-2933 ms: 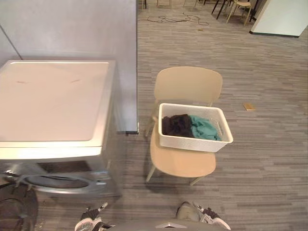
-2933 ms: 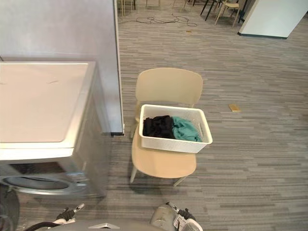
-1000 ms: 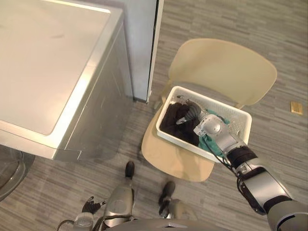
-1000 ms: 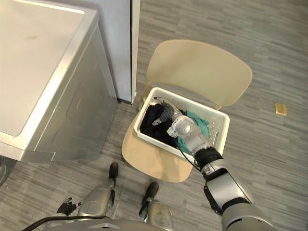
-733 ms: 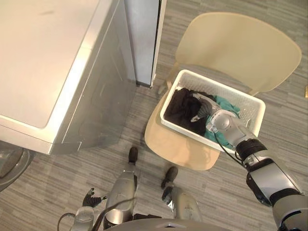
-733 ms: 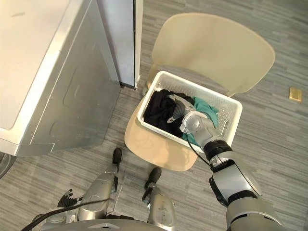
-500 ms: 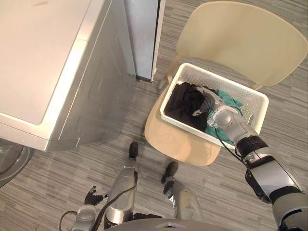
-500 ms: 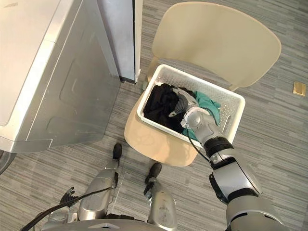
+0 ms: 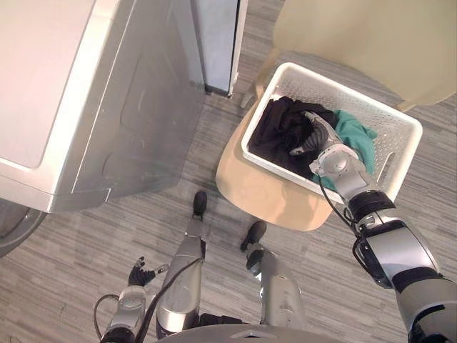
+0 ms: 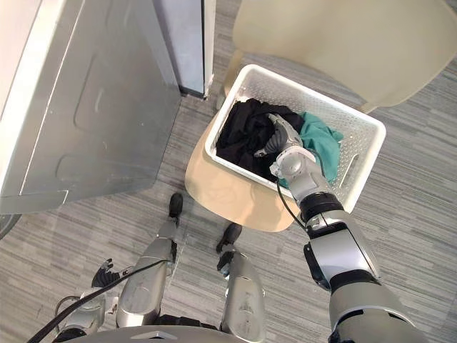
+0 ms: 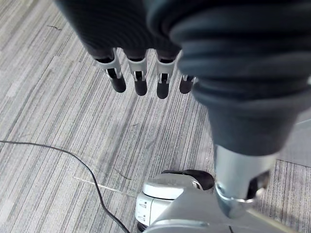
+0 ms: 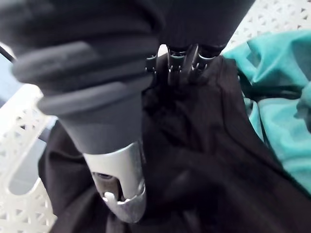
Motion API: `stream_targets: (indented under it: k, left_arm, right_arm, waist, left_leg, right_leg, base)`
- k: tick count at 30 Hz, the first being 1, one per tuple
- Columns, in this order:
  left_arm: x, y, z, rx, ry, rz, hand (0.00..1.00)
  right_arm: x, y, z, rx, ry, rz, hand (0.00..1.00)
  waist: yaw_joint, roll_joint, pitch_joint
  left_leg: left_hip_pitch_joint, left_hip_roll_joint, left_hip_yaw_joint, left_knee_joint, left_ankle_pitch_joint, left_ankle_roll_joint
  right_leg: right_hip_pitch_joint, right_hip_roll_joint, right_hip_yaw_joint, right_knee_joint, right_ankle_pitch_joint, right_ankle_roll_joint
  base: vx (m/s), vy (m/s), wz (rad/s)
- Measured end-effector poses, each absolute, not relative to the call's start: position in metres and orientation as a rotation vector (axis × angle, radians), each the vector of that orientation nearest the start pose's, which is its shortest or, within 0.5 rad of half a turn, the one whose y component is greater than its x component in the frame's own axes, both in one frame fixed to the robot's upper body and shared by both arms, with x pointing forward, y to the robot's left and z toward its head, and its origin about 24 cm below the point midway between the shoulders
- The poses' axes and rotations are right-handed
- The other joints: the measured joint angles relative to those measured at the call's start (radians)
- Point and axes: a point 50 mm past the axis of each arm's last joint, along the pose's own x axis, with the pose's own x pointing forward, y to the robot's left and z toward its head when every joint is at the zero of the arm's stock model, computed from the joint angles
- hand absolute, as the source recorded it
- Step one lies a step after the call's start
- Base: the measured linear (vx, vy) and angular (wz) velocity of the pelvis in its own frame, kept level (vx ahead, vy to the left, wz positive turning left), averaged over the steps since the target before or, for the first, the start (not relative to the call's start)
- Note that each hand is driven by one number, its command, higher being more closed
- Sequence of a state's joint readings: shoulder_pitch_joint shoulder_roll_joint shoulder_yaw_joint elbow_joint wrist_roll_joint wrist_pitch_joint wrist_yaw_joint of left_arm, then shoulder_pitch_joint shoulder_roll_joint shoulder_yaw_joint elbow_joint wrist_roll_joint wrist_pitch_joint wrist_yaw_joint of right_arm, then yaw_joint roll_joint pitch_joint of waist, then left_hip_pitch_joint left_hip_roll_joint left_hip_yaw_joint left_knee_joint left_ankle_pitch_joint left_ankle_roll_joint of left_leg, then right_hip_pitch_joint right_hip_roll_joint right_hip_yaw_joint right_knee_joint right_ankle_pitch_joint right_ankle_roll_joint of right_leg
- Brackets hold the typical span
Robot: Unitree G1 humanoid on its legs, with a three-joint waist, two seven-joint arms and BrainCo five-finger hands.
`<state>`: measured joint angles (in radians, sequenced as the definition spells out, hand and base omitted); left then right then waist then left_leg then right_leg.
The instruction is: Pick up the laundry basket with both hands and put the clothes into the washing machine.
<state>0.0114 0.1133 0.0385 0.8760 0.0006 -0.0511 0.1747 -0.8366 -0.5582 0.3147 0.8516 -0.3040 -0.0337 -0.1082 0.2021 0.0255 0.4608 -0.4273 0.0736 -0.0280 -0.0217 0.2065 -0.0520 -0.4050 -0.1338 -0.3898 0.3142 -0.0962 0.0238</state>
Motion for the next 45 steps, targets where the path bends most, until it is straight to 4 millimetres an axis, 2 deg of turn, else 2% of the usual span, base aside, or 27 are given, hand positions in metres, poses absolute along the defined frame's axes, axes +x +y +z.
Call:
stream_targets:
  k: [4,7,14,19,20,24,27,30,39,45]
  left_arm:
    - [0.175,0.203,-0.119,0.131,0.763,0.258,0.0]
    - [0.183,0.201,-0.112,0.107,0.722,0.278,0.0]
    - [0.204,0.199,-0.097,0.058,0.627,0.298,0.0]
    - [0.21,0.197,-0.091,0.032,0.596,0.322,0.0]
    - [0.21,0.197,-0.091,0.027,0.594,0.326,0.0]
    - [0.211,0.198,-0.091,-0.006,0.595,0.342,0.0]
    - [0.213,0.202,-0.089,-0.027,0.587,0.363,0.0]
    - [0.213,0.202,-0.089,-0.043,0.585,0.37,0.0]
    - [0.213,0.202,-0.089,-0.062,0.587,0.376,0.0]
    - [0.212,0.201,-0.091,-0.082,0.597,0.385,0.0]
  right_arm:
    - [0.39,-0.233,0.144,-0.969,-0.038,-0.13,0.0]
    - [0.395,-0.227,0.159,-0.939,-0.087,-0.171,0.0]
    - [0.398,-0.226,0.174,-0.928,-0.15,-0.252,0.0]
    - [0.398,-0.225,0.176,-0.931,-0.163,-0.263,0.0]
    - [0.398,-0.225,0.176,-0.931,-0.165,-0.261,1.0]
    - [0.398,-0.227,0.173,-0.935,-0.156,-0.262,1.0]
    - [0.398,-0.227,0.172,-0.936,-0.152,-0.261,1.0]
    - [0.398,-0.227,0.167,-0.935,-0.129,-0.257,1.0]
    - [0.398,-0.224,0.155,-0.92,-0.087,-0.231,1.0]
    - [0.397,-0.218,0.144,-0.812,-0.053,-0.214,1.0]
  waist:
    - [0.017,0.0,0.01]
    - [0.023,-0.001,0.012]
    - [0.017,0.0,0.014]
    - [0.01,-0.001,0.014]
    - [0.007,-0.001,0.014]
    - [0.004,-0.004,0.012]
    - [0.002,-0.033,-0.007]
    - [0.006,-0.044,-0.017]
    - [0.006,-0.049,-0.025]
    - [0.007,-0.058,-0.058]
  left_leg:
    - [-0.069,0.004,-0.03,-0.003,0.019,-0.01]
    - [-0.108,0.006,-0.038,-0.004,0.032,-0.016]
    - [-0.179,0.008,-0.067,-0.003,0.043,-0.026]
    - [-0.195,0.007,-0.08,-0.001,0.045,-0.025]
    - [-0.2,0.007,-0.083,0.0,0.044,-0.025]
    - [-0.207,0.009,-0.085,0.001,0.044,-0.024]
    - [-0.233,0.012,-0.085,0.003,0.049,-0.031]
    - [-0.232,0.013,-0.085,0.003,0.052,-0.034]
    - [-0.216,0.014,-0.085,0.0,0.053,-0.034]
    - [-0.213,0.015,-0.084,-0.004,0.055,-0.037]
  right_leg:
    - [-0.068,-0.007,-0.033,0.048,-0.024,-0.009]
    - [-0.116,-0.012,-0.037,0.077,-0.033,-0.012]
    - [-0.179,-0.02,-0.071,0.115,-0.055,-0.019]
    - [-0.192,-0.023,-0.082,0.127,-0.063,-0.022]
    - [-0.193,-0.023,-0.09,0.127,-0.065,-0.023]
    - [-0.197,-0.021,-0.095,0.13,-0.068,-0.024]
    - [-0.225,-0.016,-0.093,0.132,-0.068,-0.025]
    - [-0.223,-0.015,-0.094,0.13,-0.068,-0.025]
    - [-0.208,-0.014,-0.093,0.13,-0.067,-0.025]
    - [-0.206,-0.013,-0.093,0.127,-0.068,-0.025]
  base:
    - [-0.02,-0.09,0.22]
    - [-0.01,-0.088,0.05]
    - [-0.01,-0.081,0.11]
    - [0.0,-0.066,0.05]
    - [0.0,-0.062,0.16]
    - [0.0,-0.063,0.03]
    - [0.01,-0.07,-0.05]
    - [0.02,-0.059,0.01]
    - [0.01,-0.058,0.0]
    - [0.02,-0.062,0.0]
